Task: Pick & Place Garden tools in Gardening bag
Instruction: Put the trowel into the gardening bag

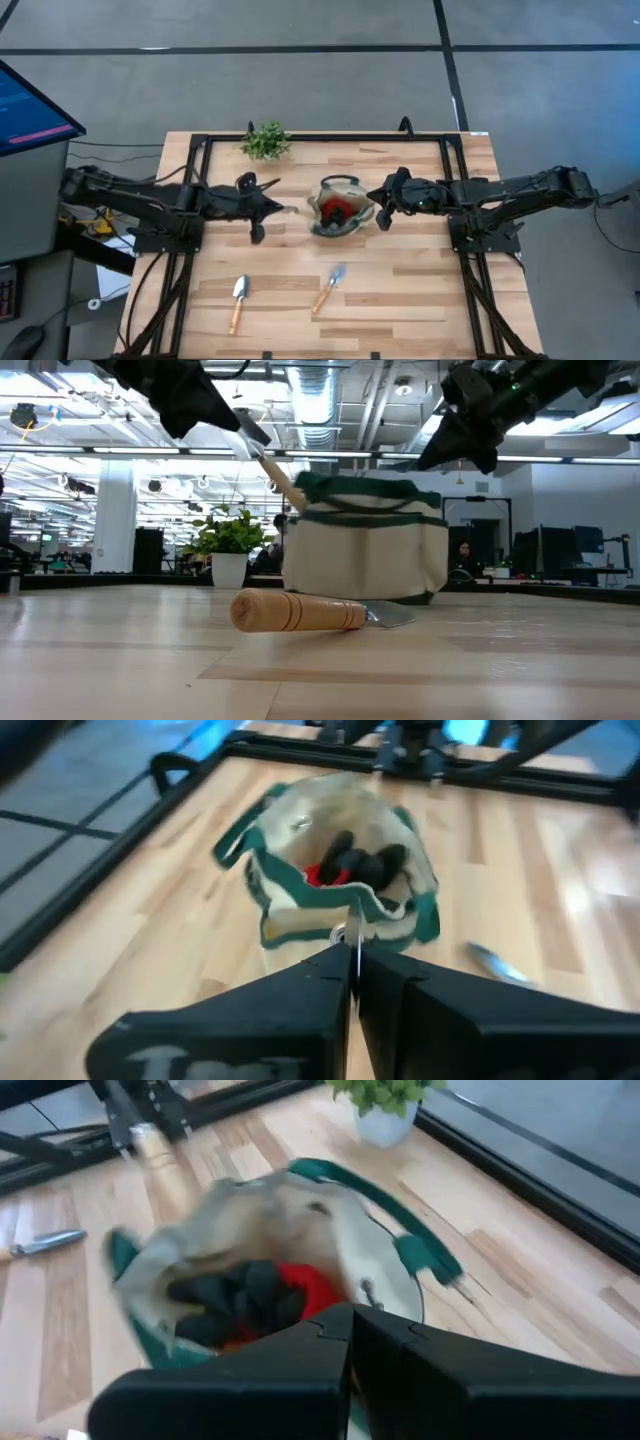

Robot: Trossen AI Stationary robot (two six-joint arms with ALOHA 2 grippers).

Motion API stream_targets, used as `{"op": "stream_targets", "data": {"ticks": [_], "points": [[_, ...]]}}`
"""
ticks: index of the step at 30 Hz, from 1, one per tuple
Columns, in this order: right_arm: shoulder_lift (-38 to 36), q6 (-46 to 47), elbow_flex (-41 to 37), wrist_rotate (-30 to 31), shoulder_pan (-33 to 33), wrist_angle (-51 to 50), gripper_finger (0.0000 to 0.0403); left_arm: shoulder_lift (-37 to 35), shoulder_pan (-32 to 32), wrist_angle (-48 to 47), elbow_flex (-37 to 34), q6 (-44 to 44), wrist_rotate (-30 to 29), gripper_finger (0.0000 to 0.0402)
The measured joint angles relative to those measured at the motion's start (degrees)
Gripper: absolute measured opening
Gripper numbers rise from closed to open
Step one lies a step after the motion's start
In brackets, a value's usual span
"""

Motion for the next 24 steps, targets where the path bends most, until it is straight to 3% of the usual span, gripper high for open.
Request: {"op": "stream_targets", "data": {"ticks": [16, 24], "points": [[0.0, 0.2, 0.0, -0.1, 0.0, 0.2, 0.0000, -6.3, -1.8, -3.8, 1.2, 3.0, -8.1, 0.0002], [0.0, 0.2, 0.0, -0.1, 0.0, 0.8, 0.0000, -4.4, 0.1, -4.3, 1.1, 2.9, -3.9, 0.0002]]}}
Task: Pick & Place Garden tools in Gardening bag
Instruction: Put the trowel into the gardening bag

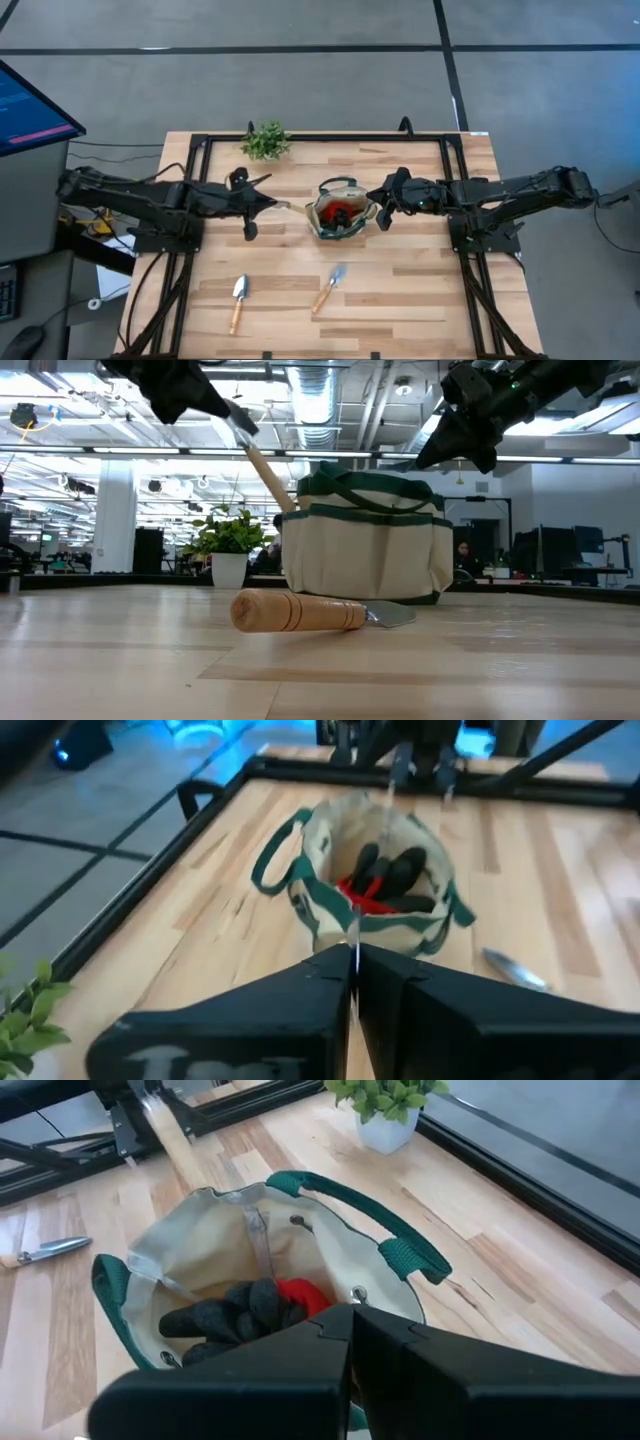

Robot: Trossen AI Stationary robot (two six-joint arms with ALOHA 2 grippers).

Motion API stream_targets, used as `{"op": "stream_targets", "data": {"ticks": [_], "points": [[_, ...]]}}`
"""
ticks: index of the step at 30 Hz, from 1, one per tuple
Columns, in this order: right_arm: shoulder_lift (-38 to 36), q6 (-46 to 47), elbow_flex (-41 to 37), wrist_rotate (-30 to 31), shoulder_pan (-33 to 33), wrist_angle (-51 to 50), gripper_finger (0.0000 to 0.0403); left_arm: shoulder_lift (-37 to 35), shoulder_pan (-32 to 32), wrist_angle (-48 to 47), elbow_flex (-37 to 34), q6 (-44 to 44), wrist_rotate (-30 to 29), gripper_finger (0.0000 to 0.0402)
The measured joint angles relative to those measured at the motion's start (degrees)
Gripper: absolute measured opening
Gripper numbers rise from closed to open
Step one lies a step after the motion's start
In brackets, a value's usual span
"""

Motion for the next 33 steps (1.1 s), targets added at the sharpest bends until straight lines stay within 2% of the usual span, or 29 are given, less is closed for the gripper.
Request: {"op": "stream_targets", "data": {"ticks": [7, 21, 25, 33], "points": [[0.0, 0.0, 0.0, 0.0, 0.0, 0.0, 0.0000, 5.2, 2.3, 0.4, 0.0, -0.9, 1.0, 0.0002], [0.0, -0.2, 0.0, 0.1, -0.1, -0.5, 0.0000, 0.6, 2.5, 3.7, -0.1, -1.1, 5.5, 0.0002], [0.0, -0.2, 0.0, 0.1, -0.1, -0.7, 0.0000, 0.6, 2.5, 6.3, -0.1, -1.0, 8.3, 0.0002], [0.0, -0.2, 0.0, 0.1, -0.1, -0.7, 0.0000, 4.9, 4.7, 6.1, -0.1, -1.1, 8.5, 0.0002]]}}
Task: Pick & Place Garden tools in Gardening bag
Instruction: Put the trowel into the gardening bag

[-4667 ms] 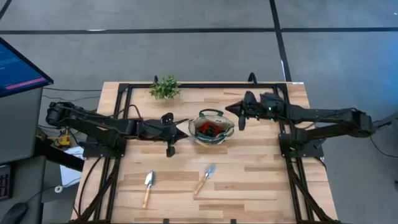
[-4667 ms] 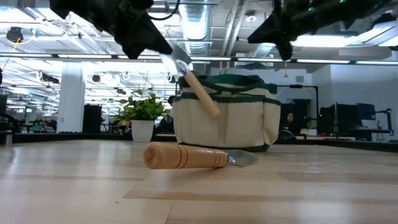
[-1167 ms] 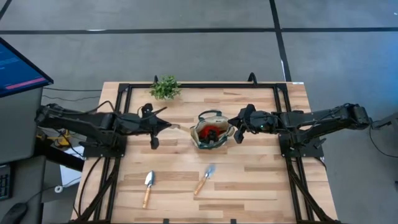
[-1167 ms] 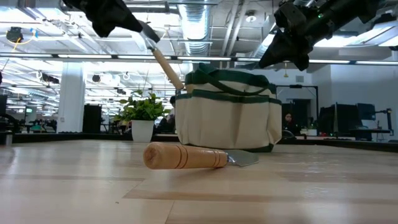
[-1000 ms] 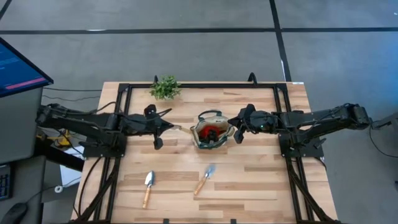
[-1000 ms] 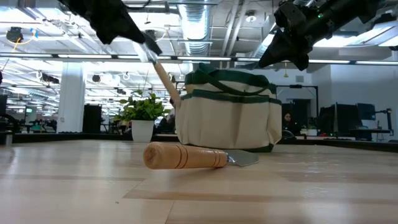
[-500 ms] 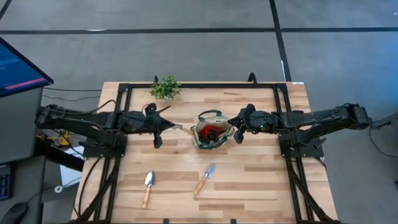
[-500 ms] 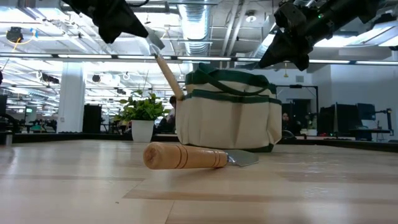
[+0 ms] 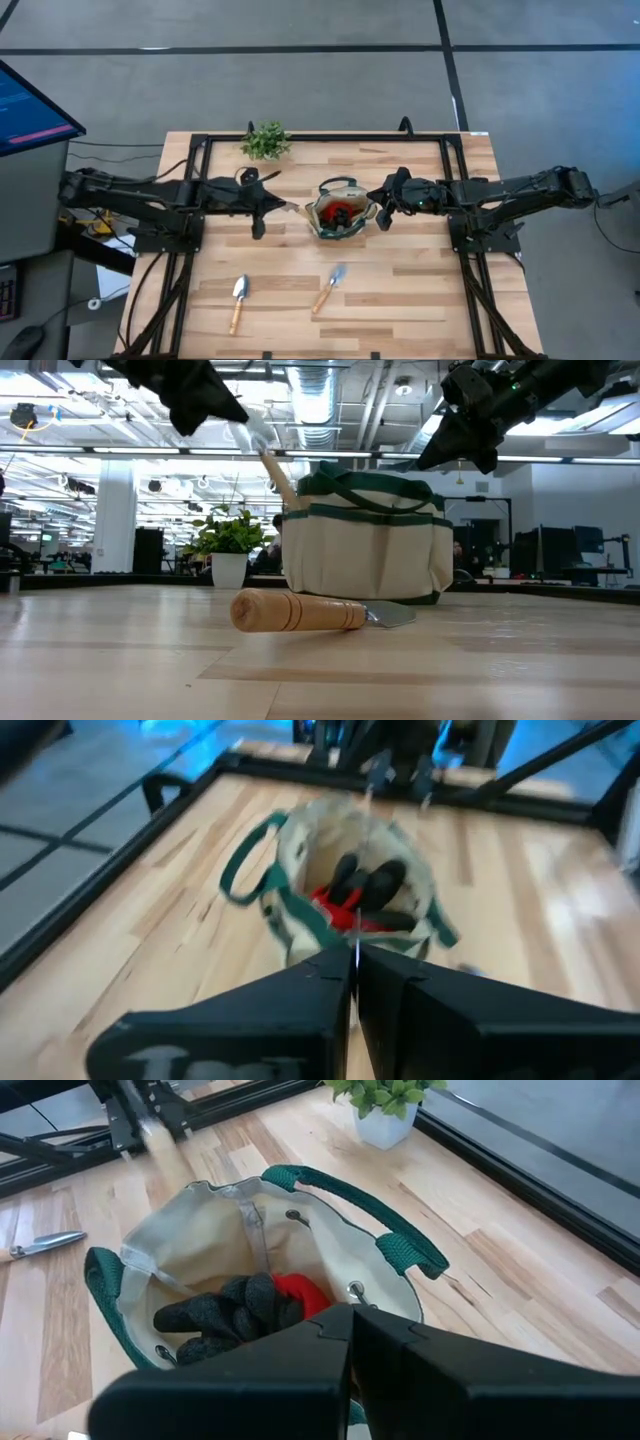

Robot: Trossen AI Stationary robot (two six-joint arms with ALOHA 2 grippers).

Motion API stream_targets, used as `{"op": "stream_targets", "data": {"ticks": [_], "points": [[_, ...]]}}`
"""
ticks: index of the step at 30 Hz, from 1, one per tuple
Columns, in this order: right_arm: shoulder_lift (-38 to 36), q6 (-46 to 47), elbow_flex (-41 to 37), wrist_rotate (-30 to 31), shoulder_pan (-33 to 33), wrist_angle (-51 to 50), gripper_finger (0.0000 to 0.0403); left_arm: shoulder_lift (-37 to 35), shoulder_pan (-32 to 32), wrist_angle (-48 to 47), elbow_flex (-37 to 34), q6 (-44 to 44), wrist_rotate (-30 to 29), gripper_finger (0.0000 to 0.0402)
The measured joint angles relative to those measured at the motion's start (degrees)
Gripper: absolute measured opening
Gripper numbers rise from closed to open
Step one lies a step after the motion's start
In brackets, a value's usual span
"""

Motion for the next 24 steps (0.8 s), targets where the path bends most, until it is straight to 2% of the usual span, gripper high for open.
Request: {"op": "stream_targets", "data": {"ticks": [5, 14, 24], "points": [[0.0, 0.0, 0.0, 0.0, 0.0, -0.1, 0.0000, 4.3, 2.1, 1.0, 0.0, 0.0, 0.2, 0.0002], [0.0, 0.0, 0.0, 0.0, 0.0, -0.1, 0.0000, 9.4, 4.4, 4.6, 0.0, 0.0, 7.6, 0.0002], [0.0, 0.0, 0.0, 0.0, 0.0, -0.2, 0.0000, 12.6, 5.1, 7.7, 0.0, 0.0, 8.2, 0.0002]]}}
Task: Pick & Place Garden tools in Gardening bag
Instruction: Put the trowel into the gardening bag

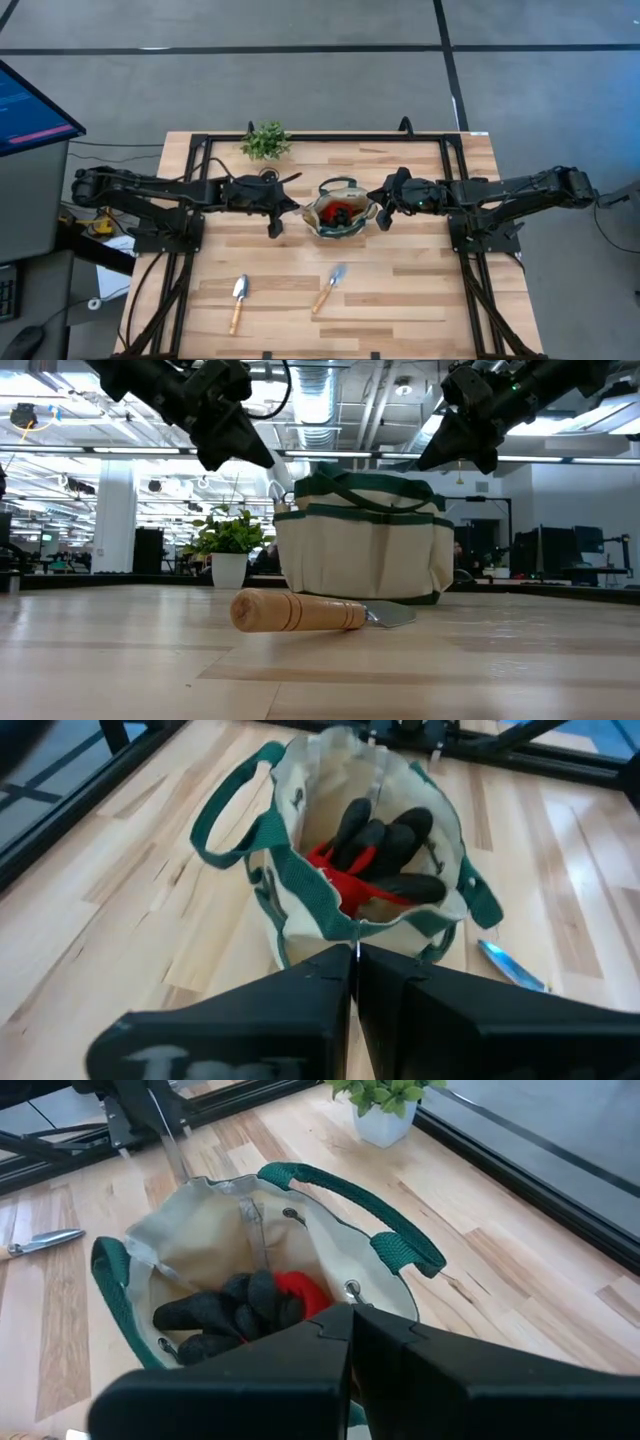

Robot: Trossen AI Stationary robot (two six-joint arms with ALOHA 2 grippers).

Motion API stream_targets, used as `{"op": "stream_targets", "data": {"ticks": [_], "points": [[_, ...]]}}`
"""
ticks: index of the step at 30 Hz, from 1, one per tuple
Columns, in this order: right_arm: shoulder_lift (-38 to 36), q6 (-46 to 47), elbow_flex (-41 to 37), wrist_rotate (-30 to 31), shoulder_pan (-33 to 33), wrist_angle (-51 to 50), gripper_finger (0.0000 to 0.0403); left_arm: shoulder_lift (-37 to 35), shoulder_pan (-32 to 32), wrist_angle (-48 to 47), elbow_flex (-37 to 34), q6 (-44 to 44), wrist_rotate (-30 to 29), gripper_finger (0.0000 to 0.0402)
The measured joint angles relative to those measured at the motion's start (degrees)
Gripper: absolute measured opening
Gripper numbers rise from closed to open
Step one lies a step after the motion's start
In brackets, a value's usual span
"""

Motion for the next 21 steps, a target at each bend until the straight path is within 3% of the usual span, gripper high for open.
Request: {"op": "stream_targets", "data": {"ticks": [8, 14, 21], "points": [[0.0, 0.0, 0.0, 0.0, 0.0, -1.2, 0.0000, 0.0, 0.0, 3.8, 0.0, 2.8, 0.1, 0.0027], [0.0, 0.0, 0.0, 0.0, 0.0, -1.3, 0.0000, 0.0, 0.0, 4.9, 0.0, 3.1, 0.1, 0.0085], [0.0, -0.4, 0.0, 0.0, 0.0, -1.7, 0.0000, -2.8, 0.0, 8.0, 0.0, 10.4, -0.3, 0.0153]]}}
